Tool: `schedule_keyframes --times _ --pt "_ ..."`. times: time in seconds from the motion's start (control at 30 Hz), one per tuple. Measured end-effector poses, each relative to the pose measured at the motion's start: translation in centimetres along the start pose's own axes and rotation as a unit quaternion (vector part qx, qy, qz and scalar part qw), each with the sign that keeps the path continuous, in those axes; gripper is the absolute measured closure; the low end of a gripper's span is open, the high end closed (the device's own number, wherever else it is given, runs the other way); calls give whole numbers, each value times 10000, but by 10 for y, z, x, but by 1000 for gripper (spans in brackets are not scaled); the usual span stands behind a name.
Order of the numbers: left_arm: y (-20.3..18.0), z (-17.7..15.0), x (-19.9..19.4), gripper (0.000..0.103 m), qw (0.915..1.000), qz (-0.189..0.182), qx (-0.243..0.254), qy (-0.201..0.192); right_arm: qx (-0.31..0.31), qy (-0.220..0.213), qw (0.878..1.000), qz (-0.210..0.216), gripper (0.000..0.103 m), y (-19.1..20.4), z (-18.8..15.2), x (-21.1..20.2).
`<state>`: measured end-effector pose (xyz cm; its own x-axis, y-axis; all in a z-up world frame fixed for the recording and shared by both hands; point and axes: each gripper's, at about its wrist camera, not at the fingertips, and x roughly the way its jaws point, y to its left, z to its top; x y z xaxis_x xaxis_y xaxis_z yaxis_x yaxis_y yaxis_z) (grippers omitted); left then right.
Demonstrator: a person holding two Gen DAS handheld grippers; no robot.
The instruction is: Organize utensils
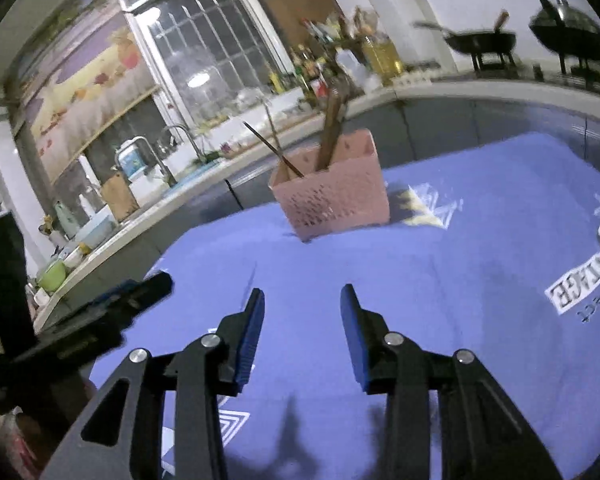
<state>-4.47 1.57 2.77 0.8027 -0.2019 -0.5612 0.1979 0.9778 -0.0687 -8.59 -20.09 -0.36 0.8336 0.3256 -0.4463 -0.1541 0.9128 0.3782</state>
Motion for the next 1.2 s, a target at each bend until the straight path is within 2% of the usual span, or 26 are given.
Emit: schedule_keyframes --times 0.2,0.33,0.5,0.6,0.7,0.77,0.87,1.03,1.13,1.2 --pt "-1 -1 -20 21 9995 207 46 -227 -155 -321 9993 78 57 16 3 -20" --pt "-6 0 -27 15 9984 430 115 -355 -139 -315 9994 104 54 17 4 -20" --pt "-6 0 -22 13 9983 558 58 -165 -20 -179 9998 40 52 11 2 -16" --pt "-3 0 -15 7 9977 673 44 -75 50 -95 9999 -35 51 6 1 -11" --pt "1 -2 -8 6 9967 815 20 7 107 -21 9999 -74 48 3 -1 -7" --pt "4 -3 -2 6 9962 870 -2 108 128 72 9999 -70 41 1 -2 -3" --pt "5 -6 8 6 9951 944 35 291 137 181 9997 -73 36 -1 -4 3" --pt "6 -11 17 6 9941 979 29 459 188 229 9995 -74 32 -6 -6 8" --pt "4 -10 23 6 9905 1248 53 575 277 232 9993 -114 32 -11 -5 9" --pt "4 -10 25 6 9904 1245 54 595 324 220 9991 -142 32 -14 -5 10"
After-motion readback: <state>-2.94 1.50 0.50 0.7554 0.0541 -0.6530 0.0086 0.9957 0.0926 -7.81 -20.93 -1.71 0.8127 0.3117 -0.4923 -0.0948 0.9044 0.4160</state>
